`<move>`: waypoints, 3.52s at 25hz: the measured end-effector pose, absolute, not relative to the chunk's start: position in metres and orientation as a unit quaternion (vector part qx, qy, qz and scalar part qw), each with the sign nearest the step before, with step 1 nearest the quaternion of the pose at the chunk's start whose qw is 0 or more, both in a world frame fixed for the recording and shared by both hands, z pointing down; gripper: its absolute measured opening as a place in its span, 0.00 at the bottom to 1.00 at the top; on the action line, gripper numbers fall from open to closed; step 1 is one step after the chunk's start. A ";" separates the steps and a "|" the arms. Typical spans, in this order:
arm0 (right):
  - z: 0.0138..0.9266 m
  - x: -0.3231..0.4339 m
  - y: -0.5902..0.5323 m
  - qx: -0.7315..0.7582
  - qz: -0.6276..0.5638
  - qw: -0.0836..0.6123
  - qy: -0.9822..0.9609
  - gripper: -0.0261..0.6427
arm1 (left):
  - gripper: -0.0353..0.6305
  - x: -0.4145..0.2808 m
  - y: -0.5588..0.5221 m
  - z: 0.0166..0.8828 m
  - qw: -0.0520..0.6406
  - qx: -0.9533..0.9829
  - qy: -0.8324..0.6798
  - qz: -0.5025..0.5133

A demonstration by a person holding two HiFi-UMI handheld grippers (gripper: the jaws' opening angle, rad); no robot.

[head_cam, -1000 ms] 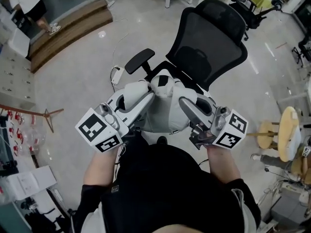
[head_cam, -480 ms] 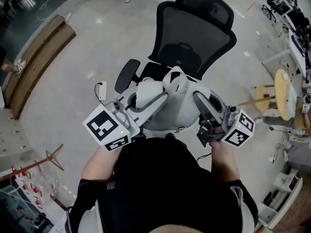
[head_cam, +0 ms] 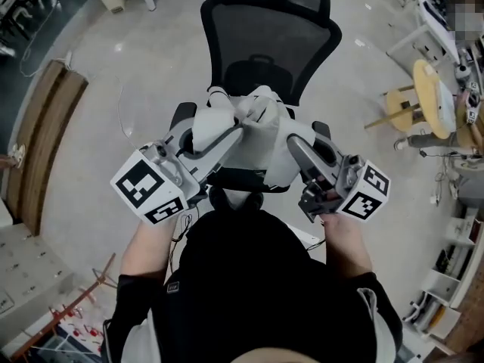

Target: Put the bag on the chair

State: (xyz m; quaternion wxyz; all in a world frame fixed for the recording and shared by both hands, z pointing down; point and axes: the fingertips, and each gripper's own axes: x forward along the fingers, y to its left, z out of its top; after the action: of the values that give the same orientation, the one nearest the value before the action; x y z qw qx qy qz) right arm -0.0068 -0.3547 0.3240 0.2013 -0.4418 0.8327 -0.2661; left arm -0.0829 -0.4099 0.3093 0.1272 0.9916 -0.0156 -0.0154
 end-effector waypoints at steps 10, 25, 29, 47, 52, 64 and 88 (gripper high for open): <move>0.334 0.020 -0.387 -0.442 -0.275 0.177 0.835 0.14 | 0.14 -0.050 -0.450 0.332 0.179 0.984 -0.002 0.002; 0.420 0.108 -0.495 -0.539 -0.331 0.165 0.756 0.14 | 0.14 0.039 -0.549 0.418 0.187 0.979 0.040 0.074; 0.462 0.103 -0.503 -0.538 -0.361 0.139 0.749 0.16 | 0.15 0.041 -0.561 0.457 0.202 0.973 0.021 0.107; 0.552 0.115 -0.454 -0.567 -0.435 0.147 0.683 0.34 | 0.41 -0.015 -0.551 0.553 0.202 0.956 -0.013 0.211; 0.569 0.132 -0.420 -0.616 -0.447 0.122 0.637 0.35 | 0.42 -0.039 -0.560 0.547 0.217 0.958 -0.053 0.181; 0.493 0.072 -0.432 -0.657 -0.313 0.059 0.683 0.31 | 0.24 -0.032 -0.534 0.474 0.108 0.987 -0.057 0.106; 0.394 0.067 -0.282 -0.576 -0.129 -0.001 0.807 0.09 | 0.10 -0.031 -0.351 0.385 0.087 0.959 -0.258 0.083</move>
State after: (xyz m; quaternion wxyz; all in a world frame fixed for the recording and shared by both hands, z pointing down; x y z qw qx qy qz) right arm 0.0666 -0.2815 0.3939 -0.0012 -0.5760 0.8072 -0.1288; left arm -0.0309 -0.3515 0.3845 0.0872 0.9587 -0.2577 0.0835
